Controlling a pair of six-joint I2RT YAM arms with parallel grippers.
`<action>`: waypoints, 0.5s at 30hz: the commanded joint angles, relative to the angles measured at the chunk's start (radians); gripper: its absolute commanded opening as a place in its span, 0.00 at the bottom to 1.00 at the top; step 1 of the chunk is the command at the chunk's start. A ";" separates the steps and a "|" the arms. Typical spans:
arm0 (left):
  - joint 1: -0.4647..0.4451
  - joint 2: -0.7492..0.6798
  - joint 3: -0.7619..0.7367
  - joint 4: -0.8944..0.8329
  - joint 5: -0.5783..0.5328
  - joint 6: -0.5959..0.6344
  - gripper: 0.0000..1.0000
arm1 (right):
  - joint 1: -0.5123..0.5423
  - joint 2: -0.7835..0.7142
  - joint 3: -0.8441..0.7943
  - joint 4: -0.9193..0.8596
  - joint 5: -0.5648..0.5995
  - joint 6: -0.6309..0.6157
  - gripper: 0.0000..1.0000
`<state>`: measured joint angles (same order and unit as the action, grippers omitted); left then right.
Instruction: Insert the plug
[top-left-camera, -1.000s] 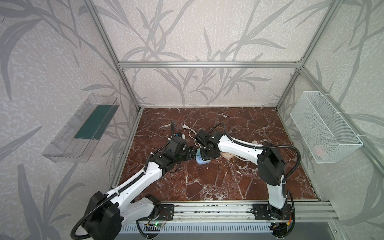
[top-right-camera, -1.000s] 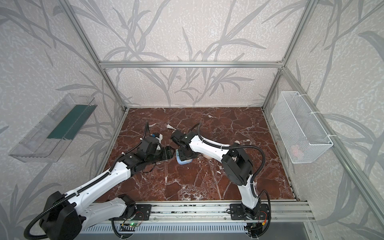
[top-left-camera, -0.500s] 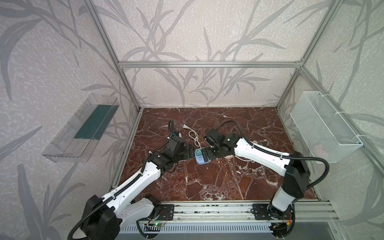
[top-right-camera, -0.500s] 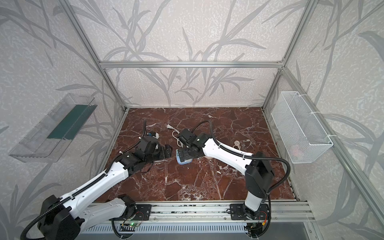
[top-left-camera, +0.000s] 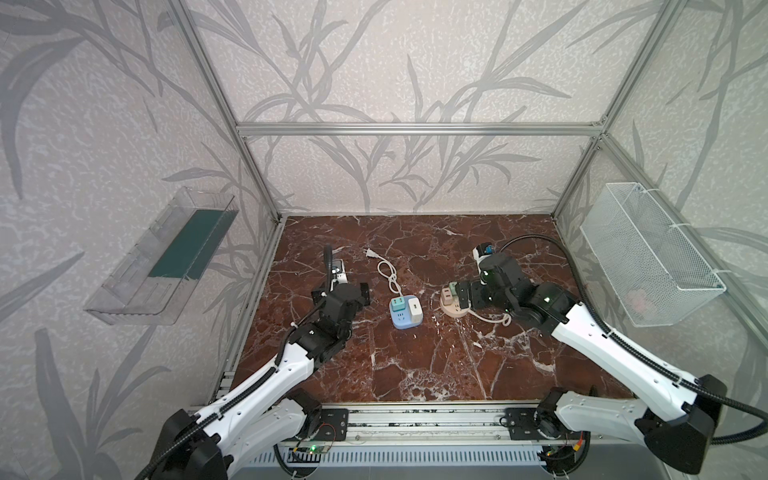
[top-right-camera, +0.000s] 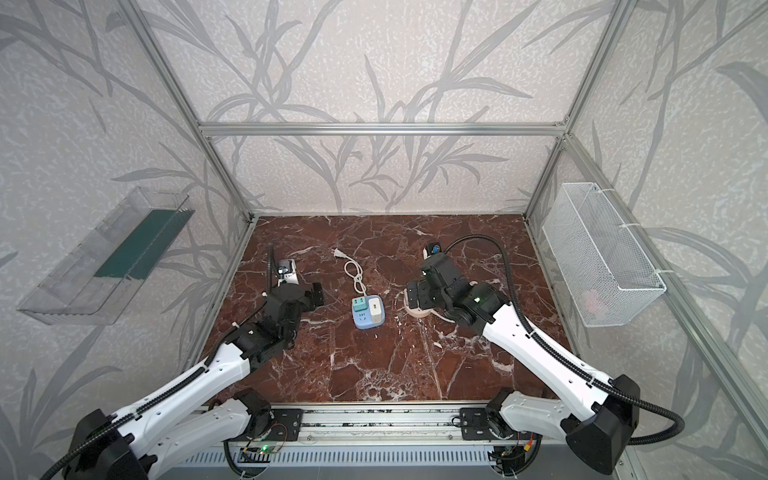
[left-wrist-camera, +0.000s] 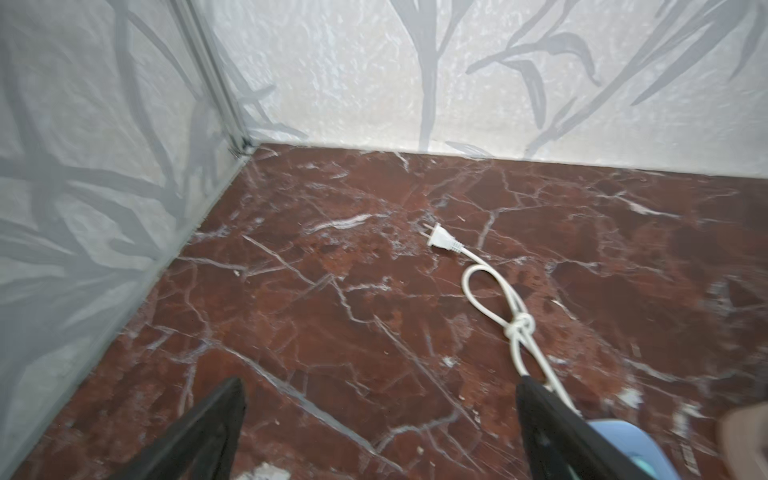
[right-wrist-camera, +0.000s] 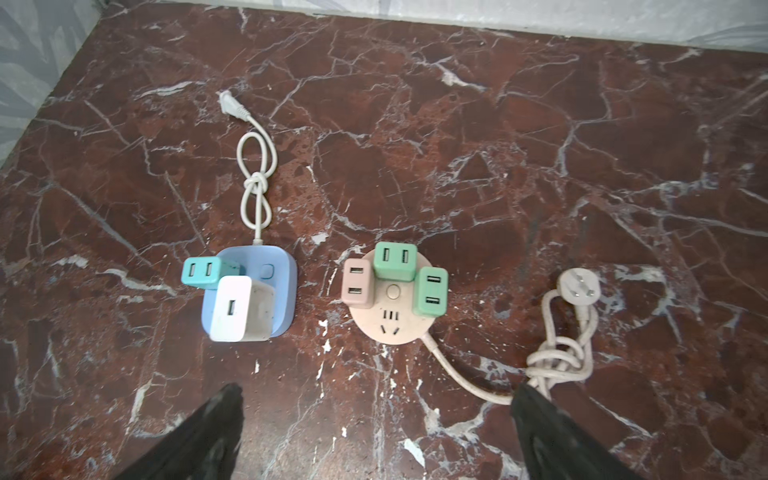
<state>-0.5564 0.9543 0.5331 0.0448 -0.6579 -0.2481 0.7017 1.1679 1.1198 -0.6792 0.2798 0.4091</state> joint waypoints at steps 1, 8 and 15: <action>0.082 0.009 -0.072 0.362 -0.191 0.252 0.99 | -0.016 -0.023 -0.025 -0.004 0.040 -0.022 0.99; 0.298 0.065 -0.250 0.628 -0.127 0.255 0.99 | -0.016 -0.149 -0.241 0.244 -0.008 -0.048 0.99; 0.434 0.462 -0.271 1.036 -0.010 0.231 0.99 | -0.018 -0.240 -0.381 0.438 0.009 -0.137 0.99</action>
<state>-0.1482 1.2942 0.2783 0.7616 -0.6975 -0.0223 0.6872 0.9432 0.7345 -0.3634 0.2638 0.3233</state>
